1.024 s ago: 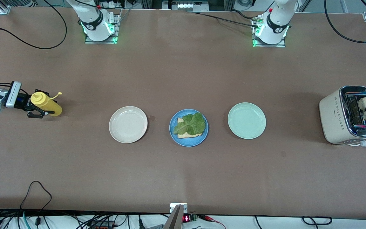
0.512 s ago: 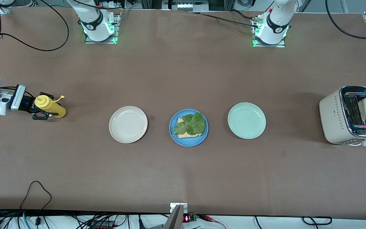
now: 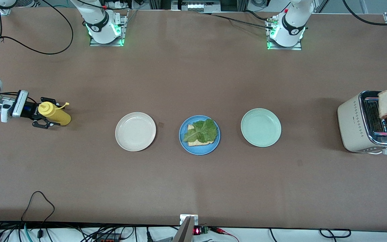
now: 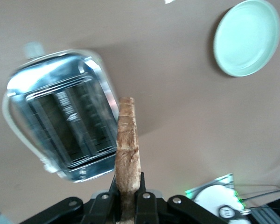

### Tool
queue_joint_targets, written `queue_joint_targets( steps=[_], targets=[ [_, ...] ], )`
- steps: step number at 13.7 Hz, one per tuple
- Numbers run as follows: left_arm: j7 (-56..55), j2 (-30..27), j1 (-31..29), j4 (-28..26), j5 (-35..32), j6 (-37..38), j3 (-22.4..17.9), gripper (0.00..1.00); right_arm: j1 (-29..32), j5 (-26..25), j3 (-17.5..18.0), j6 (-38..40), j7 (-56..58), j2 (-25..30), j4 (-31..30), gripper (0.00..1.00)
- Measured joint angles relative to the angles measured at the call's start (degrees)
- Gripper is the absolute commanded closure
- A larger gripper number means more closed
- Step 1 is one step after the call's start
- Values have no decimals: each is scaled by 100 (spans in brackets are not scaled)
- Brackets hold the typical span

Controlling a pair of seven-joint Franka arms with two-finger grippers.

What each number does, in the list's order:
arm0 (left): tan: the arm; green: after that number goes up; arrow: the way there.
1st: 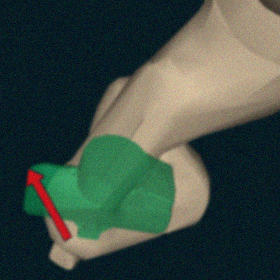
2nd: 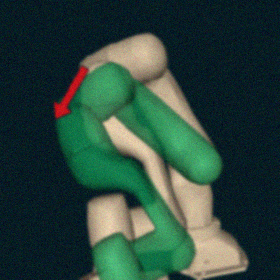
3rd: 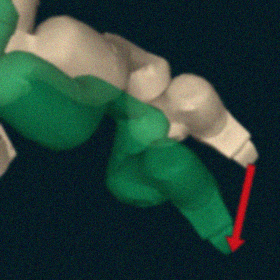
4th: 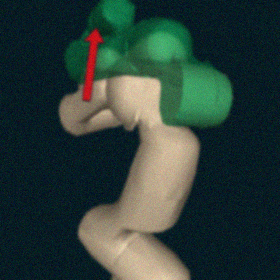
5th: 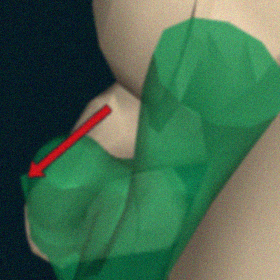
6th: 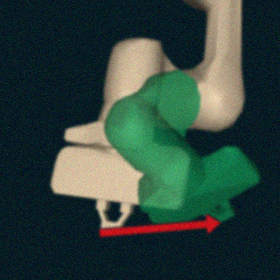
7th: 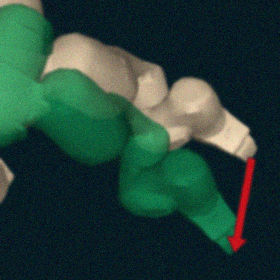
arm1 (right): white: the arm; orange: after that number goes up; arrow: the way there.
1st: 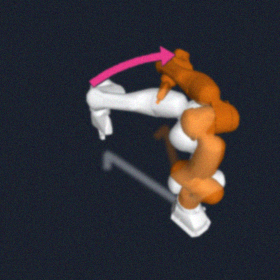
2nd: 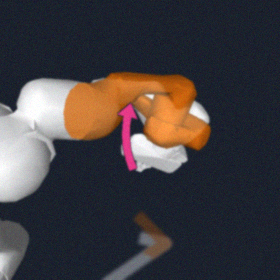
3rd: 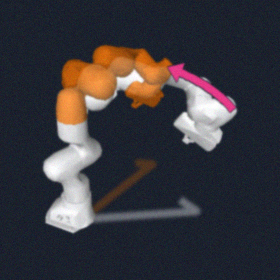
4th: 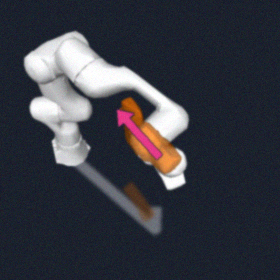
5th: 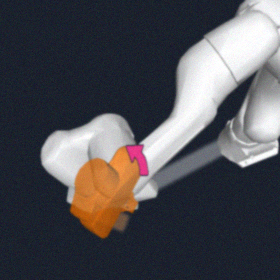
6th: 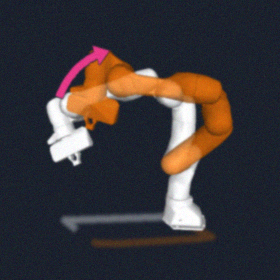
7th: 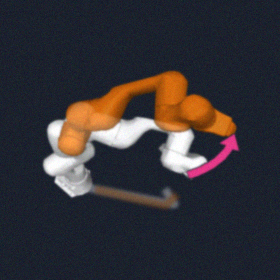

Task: Make sandwich in blue plate with both arms

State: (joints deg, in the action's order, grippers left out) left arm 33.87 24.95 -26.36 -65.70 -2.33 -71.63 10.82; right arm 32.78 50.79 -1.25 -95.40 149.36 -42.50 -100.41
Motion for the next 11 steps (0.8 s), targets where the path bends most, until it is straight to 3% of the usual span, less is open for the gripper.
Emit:
queue_joint_targets(
  steps=[2,5,9,11],
  targets=[
    [-1041,6,218,-60,294,109,324,99,9,3,1,2,0,0,6,0],
    [-2676,40,353,-467,353,-155,1283,99,140,0,0,7,0,0,10,0],
    [-4749,58,421,-1300,359,-1183,2616,99,520,-108,-3,50,43,-1,10,0],
    [-5384,85,544,-1740,360,-1858,3096,99,716,-200,-5,83,83,-2,21,0]
  ],
)
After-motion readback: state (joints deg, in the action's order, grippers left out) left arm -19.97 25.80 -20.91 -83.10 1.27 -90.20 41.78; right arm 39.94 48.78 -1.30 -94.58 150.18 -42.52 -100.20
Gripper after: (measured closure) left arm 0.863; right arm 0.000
